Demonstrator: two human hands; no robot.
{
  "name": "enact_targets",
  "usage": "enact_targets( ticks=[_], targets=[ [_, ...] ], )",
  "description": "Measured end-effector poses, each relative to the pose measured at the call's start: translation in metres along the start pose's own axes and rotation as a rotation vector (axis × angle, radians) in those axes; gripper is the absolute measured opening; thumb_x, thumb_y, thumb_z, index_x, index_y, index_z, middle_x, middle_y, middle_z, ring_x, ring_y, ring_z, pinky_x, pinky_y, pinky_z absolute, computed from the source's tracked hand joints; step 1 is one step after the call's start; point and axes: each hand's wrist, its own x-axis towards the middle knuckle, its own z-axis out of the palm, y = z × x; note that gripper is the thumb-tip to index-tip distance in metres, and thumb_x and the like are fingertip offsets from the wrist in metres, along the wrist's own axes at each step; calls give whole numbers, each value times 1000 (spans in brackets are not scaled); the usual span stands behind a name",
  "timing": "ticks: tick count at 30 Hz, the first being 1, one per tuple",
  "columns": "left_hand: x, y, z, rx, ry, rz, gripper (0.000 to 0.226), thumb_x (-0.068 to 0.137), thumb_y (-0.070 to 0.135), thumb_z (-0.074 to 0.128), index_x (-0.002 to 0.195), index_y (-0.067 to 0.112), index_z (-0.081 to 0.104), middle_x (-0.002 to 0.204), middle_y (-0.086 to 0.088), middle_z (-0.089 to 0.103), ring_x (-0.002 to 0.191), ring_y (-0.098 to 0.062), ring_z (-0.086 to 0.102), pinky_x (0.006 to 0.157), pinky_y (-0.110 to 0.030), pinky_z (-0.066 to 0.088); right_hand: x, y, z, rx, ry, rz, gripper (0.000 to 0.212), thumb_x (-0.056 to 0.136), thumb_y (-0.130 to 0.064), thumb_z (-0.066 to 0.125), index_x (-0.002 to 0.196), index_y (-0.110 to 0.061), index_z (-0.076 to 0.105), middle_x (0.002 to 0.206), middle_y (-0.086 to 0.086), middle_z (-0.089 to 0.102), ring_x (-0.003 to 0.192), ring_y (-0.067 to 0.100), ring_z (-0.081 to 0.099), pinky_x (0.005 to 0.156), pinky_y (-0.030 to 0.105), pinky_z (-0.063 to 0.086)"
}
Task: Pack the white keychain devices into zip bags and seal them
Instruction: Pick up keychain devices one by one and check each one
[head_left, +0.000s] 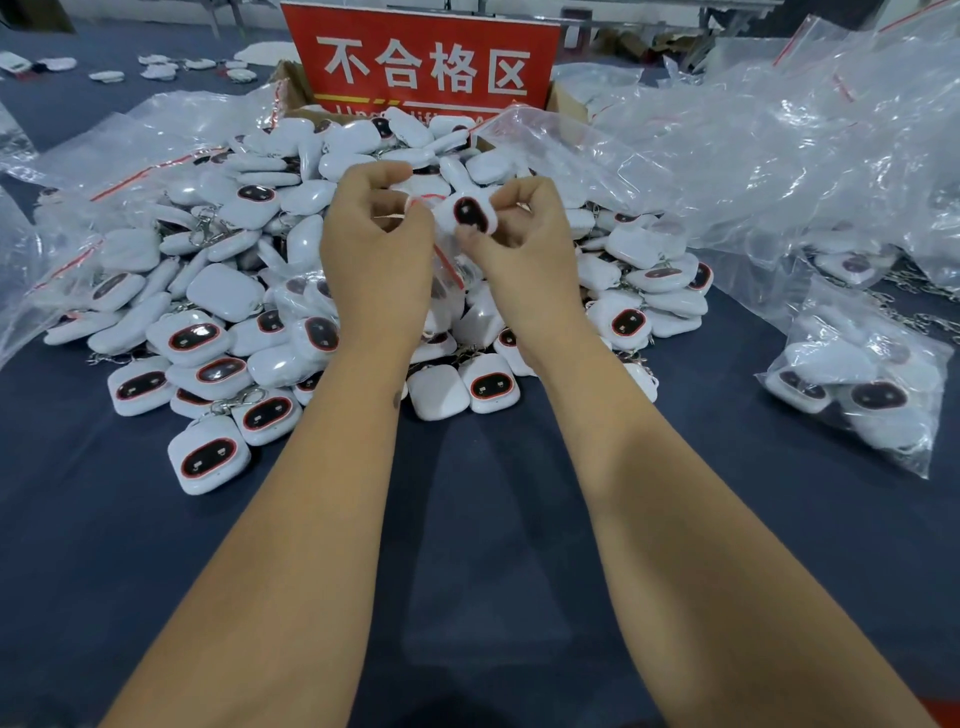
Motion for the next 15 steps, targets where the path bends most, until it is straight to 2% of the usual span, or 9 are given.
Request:
enact_targets(
  ticks=[3,5,7,9,10,12,13,15],
  targets=[
    [-1,3,0,-55,54,7,19,86,10,61,97,25,64,81,11,63,67,0,58,63,-15,47,-3,-1,2,-224,-94,-99,8,95,-16,64,87,-18,64,88,-4,63,91,11,59,86,32,47],
    [-1,3,-1,-109,71,11,17,88,9,63,96,24,65,84,10,66,75,-1,62,71,-18,52,-3,-2,3,-217,-173,-102,19,97,-24,62,79,-25,68,100,-4,56,102,11,53,91,25,41],
    [0,4,-2,-177,90,24,17,89,7,64,97,22,67,88,9,68,83,0,65,77,-18,52,-4,-4,3,-176,-248,-40,5,94,-29,67,91,-29,70,122,-4,47,117,4,46,92,9,38],
    [0,5,-3,-232,81,34,19,90,6,64,99,22,67,92,9,69,88,1,66,81,-20,53,-2,-1,1,-241,-287,-54,17,90,-24,71,104,-32,68,133,-4,44,119,1,46,90,3,39],
    [0,5,-2,-250,57,33,20,91,5,63,102,21,67,95,6,71,93,-2,67,85,-24,54,0,1,0,-234,-290,-59,21,90,-20,70,108,-32,67,132,-3,50,117,5,52,91,7,43],
    [-1,6,-2,-270,-28,31,26,91,0,56,109,16,67,105,-3,71,104,-12,67,94,-35,55,2,2,-1,-166,-225,-48,19,93,-12,64,106,-25,68,114,-5,65,102,5,61,86,14,49],
    [-2,7,-2,-278,-73,37,30,90,-2,52,112,12,67,108,-6,71,106,-16,67,95,-36,54,4,3,-2,-130,-154,-39,17,95,-8,61,102,-21,69,103,-5,68,92,3,62,82,15,50],
    [-4,8,-3,-314,-130,52,30,89,-1,49,111,8,67,101,-5,72,96,-15,68,85,-28,56,9,3,-6,4,-22,10,18,97,-3,56,95,-16,68,87,-8,68,78,0,63,75,18,52]
  ],
)
